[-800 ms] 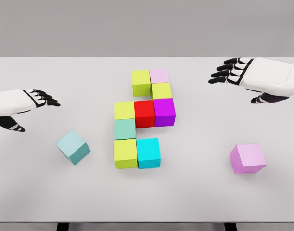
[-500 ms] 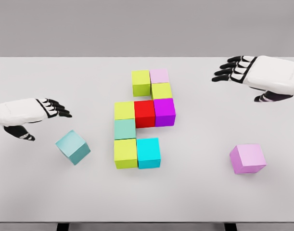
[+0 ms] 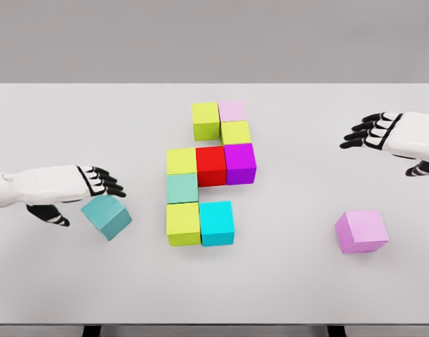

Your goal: Assemble the squares on the desktop into the number 2

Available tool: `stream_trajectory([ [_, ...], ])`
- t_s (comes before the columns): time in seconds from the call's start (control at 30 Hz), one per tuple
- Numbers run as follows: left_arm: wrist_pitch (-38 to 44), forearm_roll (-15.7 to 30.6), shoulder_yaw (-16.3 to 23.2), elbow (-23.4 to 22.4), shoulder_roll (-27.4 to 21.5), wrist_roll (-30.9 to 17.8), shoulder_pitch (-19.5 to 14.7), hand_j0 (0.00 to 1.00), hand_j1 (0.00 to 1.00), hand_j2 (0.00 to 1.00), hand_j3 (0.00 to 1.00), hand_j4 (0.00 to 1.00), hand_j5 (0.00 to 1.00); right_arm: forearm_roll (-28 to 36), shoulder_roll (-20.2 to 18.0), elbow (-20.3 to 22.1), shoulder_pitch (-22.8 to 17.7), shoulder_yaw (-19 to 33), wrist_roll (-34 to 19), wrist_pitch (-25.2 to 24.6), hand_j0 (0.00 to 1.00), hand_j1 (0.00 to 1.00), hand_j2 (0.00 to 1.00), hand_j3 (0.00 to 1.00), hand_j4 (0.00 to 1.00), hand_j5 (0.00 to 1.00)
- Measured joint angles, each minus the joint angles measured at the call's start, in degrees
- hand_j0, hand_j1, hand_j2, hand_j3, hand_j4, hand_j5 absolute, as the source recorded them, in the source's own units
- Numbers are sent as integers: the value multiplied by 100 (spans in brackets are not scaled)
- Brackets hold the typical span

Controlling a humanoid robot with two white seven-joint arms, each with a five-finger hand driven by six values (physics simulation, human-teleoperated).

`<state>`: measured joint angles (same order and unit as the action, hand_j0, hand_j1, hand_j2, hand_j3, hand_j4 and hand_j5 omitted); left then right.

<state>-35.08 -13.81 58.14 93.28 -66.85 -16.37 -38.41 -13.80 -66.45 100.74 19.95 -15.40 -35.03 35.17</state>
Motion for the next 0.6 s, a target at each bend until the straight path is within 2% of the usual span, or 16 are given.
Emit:
stream_trajectory([
  [0.1,0,0,14,36,36,0,0,100,100,100,100,100,100,-6,-55,9,-149,-54,0,-1,100,100,100,100,100,100],
  [0.37,0,-8,27,53,147,0,0,100,100,100,100,100,100,-10,-125,14,-70,-585,1,-2,100,100,100,100,100,100],
  [0.6,0,-107,27,42,256,0,9,100,100,100,100,100,100,-44,-115,19,-53,-802,1,-2,100,100,100,100,100,100],
])
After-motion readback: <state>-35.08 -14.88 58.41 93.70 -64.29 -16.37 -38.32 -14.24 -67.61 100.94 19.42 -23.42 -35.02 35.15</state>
